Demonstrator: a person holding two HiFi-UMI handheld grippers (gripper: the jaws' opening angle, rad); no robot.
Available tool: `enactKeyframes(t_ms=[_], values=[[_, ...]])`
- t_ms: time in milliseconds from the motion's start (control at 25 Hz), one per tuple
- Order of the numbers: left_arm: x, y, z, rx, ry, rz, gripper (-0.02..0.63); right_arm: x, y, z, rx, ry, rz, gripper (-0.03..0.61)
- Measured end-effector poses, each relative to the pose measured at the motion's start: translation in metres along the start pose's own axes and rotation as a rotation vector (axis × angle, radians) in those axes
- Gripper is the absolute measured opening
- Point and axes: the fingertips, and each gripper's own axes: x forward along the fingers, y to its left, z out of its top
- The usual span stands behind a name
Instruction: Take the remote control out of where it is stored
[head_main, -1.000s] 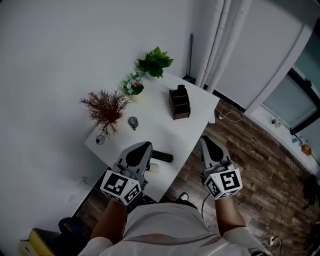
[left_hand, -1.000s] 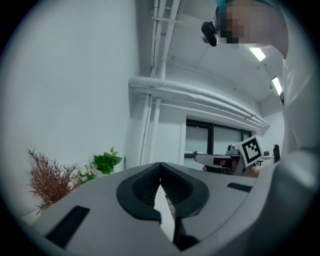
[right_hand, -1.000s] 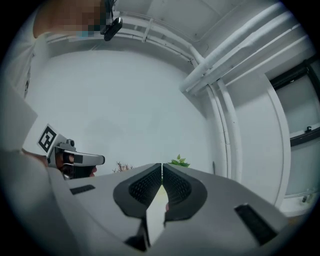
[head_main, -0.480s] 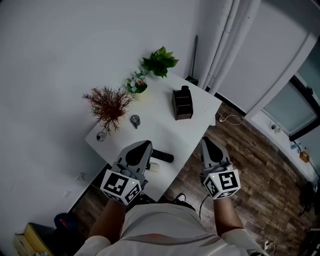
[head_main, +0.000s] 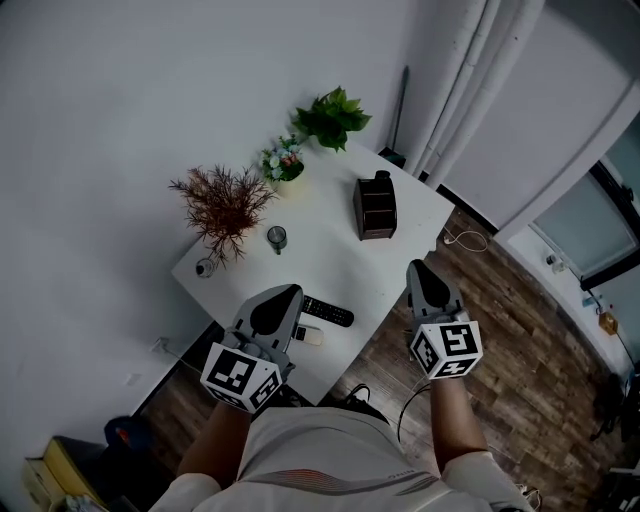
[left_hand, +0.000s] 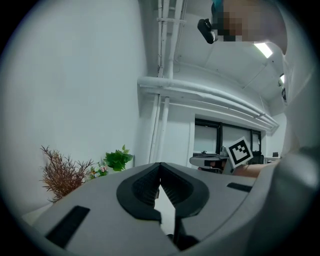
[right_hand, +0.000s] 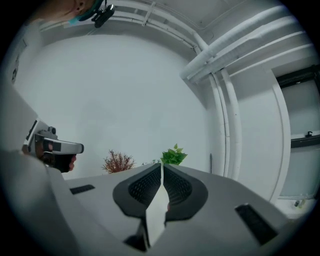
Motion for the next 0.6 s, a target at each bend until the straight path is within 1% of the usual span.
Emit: enactKeyframes(t_ms=[160, 280, 400, 600], values=[[-0.008, 0.02, -0.01, -0.021, 0.013, 0.047, 0.008, 0.051, -0.013, -0.003, -0.037, 0.037, -0.011, 0.025], [-0.016, 0.036, -0.02, -0.047, 0.019, 0.079, 0.008, 0.093, -0.033, -0.004, -0.038, 0.039, -0.064, 0.025], [-0.021, 0.048, -0.03, -0.075, 0.024, 0.098, 0.008, 0.132, -0.054, -0.016, -0.03, 0.07, -0.121, 0.032], [-0.029, 0.078, -0.047, -0.102, 0.058, 0.143, 0.008, 0.194, -0.079, -0.048, -0.029, 0.135, -0.21, 0.081]])
